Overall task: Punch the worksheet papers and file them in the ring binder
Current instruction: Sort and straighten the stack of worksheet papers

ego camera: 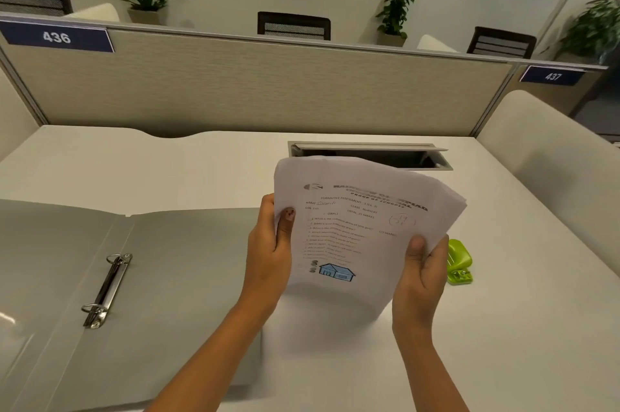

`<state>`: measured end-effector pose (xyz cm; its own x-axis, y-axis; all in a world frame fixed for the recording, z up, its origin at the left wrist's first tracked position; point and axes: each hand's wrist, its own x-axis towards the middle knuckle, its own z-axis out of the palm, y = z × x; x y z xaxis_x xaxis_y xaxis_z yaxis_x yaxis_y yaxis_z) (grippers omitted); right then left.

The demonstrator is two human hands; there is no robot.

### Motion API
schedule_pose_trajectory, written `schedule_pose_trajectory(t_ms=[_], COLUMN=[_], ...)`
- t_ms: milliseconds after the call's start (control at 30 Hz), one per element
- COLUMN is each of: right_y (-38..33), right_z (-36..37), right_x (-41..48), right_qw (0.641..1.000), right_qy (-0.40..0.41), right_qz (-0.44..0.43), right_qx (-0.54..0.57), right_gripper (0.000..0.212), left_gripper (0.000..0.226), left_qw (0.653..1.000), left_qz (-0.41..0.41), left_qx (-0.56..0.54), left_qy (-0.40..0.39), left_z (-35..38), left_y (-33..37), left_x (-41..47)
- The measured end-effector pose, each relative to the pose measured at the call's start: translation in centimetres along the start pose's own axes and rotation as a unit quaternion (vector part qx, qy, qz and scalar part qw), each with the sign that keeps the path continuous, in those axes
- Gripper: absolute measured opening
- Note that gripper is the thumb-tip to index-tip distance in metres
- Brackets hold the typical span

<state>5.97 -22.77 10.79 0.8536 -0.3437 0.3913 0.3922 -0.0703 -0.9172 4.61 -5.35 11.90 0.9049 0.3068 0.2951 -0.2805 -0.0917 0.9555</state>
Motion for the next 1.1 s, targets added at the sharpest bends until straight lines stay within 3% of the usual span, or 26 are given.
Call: schedule_pose_trajectory(t_ms=[133,367,500,633,767,900,1000,1100], right_y=[0.7,0.7,1.2,1.1,1.4,2.3,2.5,2.6], right_z=[0.2,0.4,0.2,-0.5,-1.9,-3.3,-3.8,-4.0], right_x=[-0.7,-0.2,-0.7,0.0,0.7,1.0,0.6,0.3], right_qw=[1.0,0.999,0.998,0.996,0.99,0.986,0.974,0.934], right_qy=[-0.002,-0.007,-0.025,-0.053,-0.104,-0.118,-0.099,-0.061], right_qz=[0.029,0.026,0.038,0.022,0.011,0.091,0.201,0.299], right_qx=[-0.007,-0.026,-0.039,-0.065,-0.092,-0.074,0.03,0.186], right_gripper=[0.041,0.023,0.03,0.008,0.008,0.013,0.026,0.04], left_gripper=[0.026,0.036,0.026,0.019,0.016,0.013,0.012,0.015], left_qw=[1.0,1.0,0.999,0.997,0.991,0.986,0.981,0.978], left_qz=[-0.007,-0.018,-0.03,-0.034,-0.064,-0.073,-0.089,-0.103], left_qx=[0.002,0.012,0.016,-0.002,-0.046,-0.073,-0.094,-0.108], left_qy=[-0.006,0.014,0.023,0.067,0.111,0.134,0.143,0.144], left_z=[0.1,0.2,0.2,-0.2,-0.9,-1.7,-1.9,-1.8], left_y=[-0.2,-0.6,-1.5,-1.2,-0.7,-0.5,-0.5,-0.9], left_x=[-0.3,-0.4,-0.6,-0.2,0.6,1.1,1.2,1.0])
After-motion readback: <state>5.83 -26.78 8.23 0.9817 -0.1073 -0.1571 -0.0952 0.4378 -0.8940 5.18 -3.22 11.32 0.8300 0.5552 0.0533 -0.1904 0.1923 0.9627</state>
